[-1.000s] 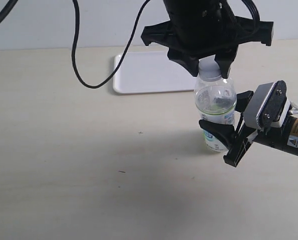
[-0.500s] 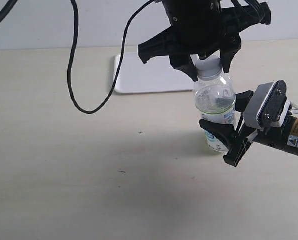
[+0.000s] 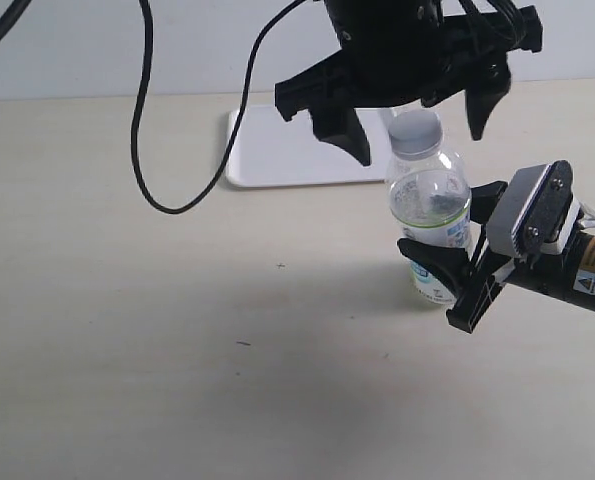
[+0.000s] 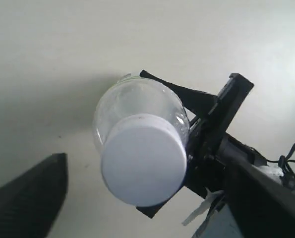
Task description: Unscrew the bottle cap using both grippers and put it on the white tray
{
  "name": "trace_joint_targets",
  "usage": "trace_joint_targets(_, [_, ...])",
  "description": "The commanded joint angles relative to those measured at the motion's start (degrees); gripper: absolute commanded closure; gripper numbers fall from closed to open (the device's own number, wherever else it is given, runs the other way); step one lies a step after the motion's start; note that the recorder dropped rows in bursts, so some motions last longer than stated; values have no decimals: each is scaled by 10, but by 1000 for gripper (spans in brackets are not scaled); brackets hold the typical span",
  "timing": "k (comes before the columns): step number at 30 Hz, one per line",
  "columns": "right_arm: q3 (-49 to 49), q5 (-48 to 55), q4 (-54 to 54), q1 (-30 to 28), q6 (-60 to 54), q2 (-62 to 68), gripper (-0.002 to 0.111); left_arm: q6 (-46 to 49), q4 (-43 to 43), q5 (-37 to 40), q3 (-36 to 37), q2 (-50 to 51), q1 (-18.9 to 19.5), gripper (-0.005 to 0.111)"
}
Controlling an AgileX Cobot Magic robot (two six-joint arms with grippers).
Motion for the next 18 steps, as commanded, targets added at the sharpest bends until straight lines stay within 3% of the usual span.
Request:
trace_joint_targets(1, [-1, -20, -6, -2, 0, -1, 108, 95, 7, -3, -3, -15, 2, 4])
trace_joint_targets(11, [-1, -17, -8, -2, 12, -1, 108, 286, 7, -3, -3, -16, 4, 5])
trace_joint_targets(18, [-1, -9, -8, -2, 11, -1, 108, 378, 7, -3, -3, -16, 4, 14])
